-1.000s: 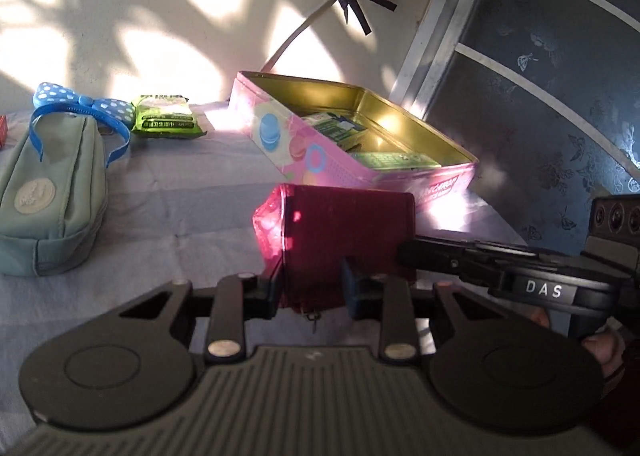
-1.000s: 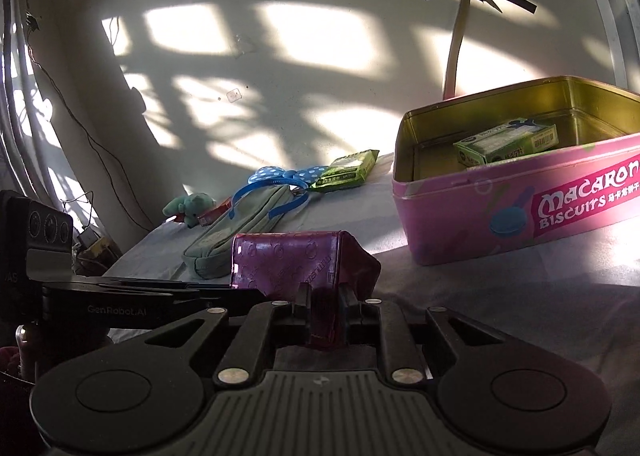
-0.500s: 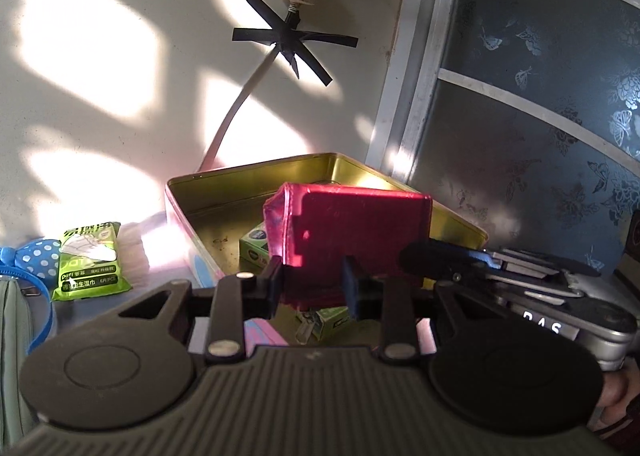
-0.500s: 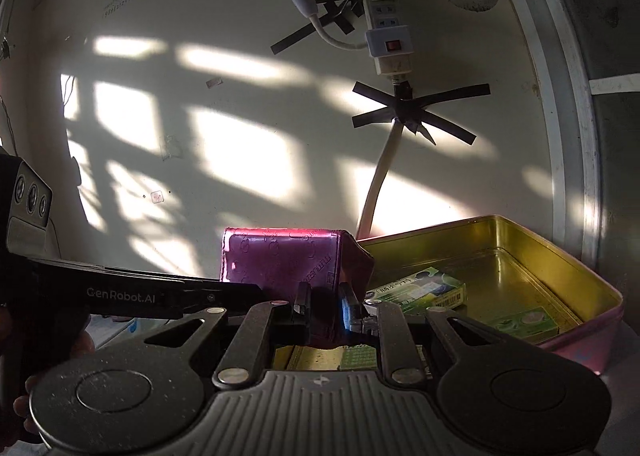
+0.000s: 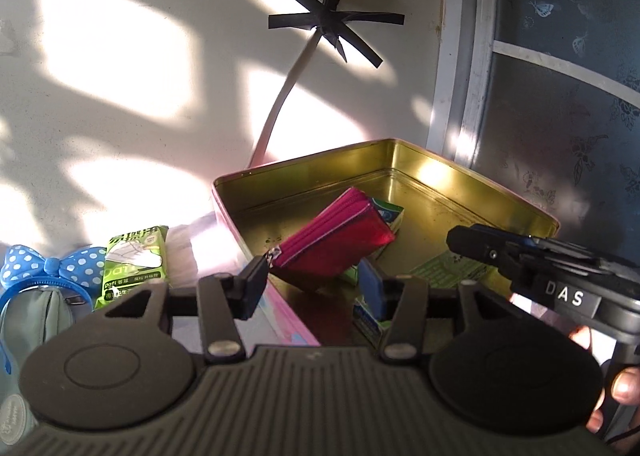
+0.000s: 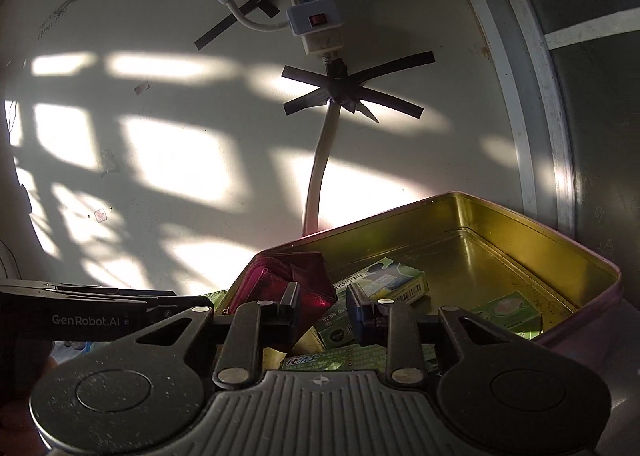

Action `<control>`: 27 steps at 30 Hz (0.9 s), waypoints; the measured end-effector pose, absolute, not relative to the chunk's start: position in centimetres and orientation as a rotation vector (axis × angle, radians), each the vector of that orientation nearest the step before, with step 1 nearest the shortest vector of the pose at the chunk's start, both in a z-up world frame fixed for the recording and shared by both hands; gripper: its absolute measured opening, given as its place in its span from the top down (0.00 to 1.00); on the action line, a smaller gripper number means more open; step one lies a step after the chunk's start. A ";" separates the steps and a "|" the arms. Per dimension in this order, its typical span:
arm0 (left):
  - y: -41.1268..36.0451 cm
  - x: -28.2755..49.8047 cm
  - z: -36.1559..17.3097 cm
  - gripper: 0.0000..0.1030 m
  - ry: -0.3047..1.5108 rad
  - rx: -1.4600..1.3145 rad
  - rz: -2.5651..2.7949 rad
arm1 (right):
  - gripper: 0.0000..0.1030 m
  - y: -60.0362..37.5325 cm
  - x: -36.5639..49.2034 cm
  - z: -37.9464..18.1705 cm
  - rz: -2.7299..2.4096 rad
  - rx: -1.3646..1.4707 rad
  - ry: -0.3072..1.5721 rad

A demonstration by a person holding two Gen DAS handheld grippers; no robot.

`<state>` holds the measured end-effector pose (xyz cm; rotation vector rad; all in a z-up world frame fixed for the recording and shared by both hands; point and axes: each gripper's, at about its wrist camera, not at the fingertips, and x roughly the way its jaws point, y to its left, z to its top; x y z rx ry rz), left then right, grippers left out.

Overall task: Organize objects
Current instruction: 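Lower the pink pouch into the tin, open and withdraw the right gripper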

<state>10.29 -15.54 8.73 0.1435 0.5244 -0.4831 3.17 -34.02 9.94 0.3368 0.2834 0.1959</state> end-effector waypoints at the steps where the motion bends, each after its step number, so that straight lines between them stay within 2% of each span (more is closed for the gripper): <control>1: -15.5 9.7 8.7 0.46 0.525 0.152 -0.475 | 0.73 -34.2 2.6 10.0 0.196 0.366 0.281; 16: -11.5 4.2 7.2 0.44 0.589 0.137 -0.363 | 0.71 -32.3 -4.3 10.8 0.189 0.431 0.292; 27: -6.2 3.2 4.6 0.44 0.637 0.089 -0.262 | 0.71 -28.1 -5.1 10.5 0.247 0.383 0.354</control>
